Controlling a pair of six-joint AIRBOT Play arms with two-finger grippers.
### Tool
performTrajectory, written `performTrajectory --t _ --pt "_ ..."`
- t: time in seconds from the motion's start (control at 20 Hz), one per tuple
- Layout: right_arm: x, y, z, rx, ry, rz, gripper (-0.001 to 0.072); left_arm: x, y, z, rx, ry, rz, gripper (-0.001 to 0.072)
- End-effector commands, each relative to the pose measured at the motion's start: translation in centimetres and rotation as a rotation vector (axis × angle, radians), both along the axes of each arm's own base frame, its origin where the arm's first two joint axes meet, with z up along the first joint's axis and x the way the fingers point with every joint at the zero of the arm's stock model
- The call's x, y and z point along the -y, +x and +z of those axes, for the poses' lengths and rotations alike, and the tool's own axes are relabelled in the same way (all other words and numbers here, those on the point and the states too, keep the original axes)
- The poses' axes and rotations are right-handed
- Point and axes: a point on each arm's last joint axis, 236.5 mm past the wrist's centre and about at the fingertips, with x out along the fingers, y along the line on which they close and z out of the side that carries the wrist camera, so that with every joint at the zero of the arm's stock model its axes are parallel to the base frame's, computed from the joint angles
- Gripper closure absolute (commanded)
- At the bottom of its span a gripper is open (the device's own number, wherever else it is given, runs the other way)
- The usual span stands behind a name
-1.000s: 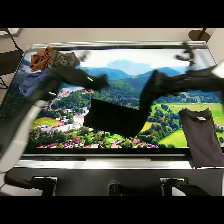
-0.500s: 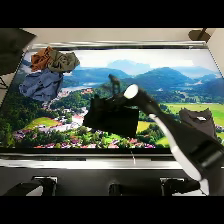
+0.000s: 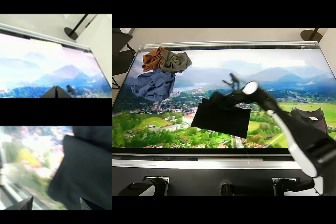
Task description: Fold the shirts.
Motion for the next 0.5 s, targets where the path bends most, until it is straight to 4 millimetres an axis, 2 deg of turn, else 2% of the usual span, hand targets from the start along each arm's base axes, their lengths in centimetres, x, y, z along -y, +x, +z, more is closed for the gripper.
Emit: performTrajectory --t 0.0,0.05,0.1,0.15,0.2,0.3,0.4,0.45 --pt "14.4 -1.2 -1.3 -0.053 -0.342 0.03 0.004 -0.2 0.3 -1.7 -0.038 0.019 0.006 0.0679" --pt "19.4 -2.3 -2.8 -0.138 -0.444 0.018 0.0046 -0.3 0.4 -2.1 -0.045 0.02 0.007 0.0679" --pt "22.8 -3.8 -4.3 -0.236 -0.483 -0.001 0.0068 -0.3 0.4 -2.2 -0.048 0.021 0.007 0.0679" --pt "24.3 -5.4 -5.9 -0.324 -0.466 -0.021 0.008 -0.3 0.4 -2.3 -0.05 0.021 0.007 0.0679" --pt "24.3 -6.8 -7.4 -0.393 -0.411 -0.04 0.0087 -0.3 0.5 -2.3 -0.05 0.021 0.007 0.0679" --pt "22.0 -8.4 -10.2 -0.433 -0.296 -0.05 0.0091 -0.3 0.4 -2.3 -0.05 0.02 0.007 0.0679" --pt "19.4 -8.2 -12.0 -0.402 -0.223 -0.091 0.0156 -0.3 0.4 -2.2 -0.049 0.019 0.007 0.0679" --pt "18.5 -7.8 -12.6 -0.375 -0.211 -0.111 0.0156 -0.2 0.4 -2.2 -0.049 0.018 0.007 0.0679"
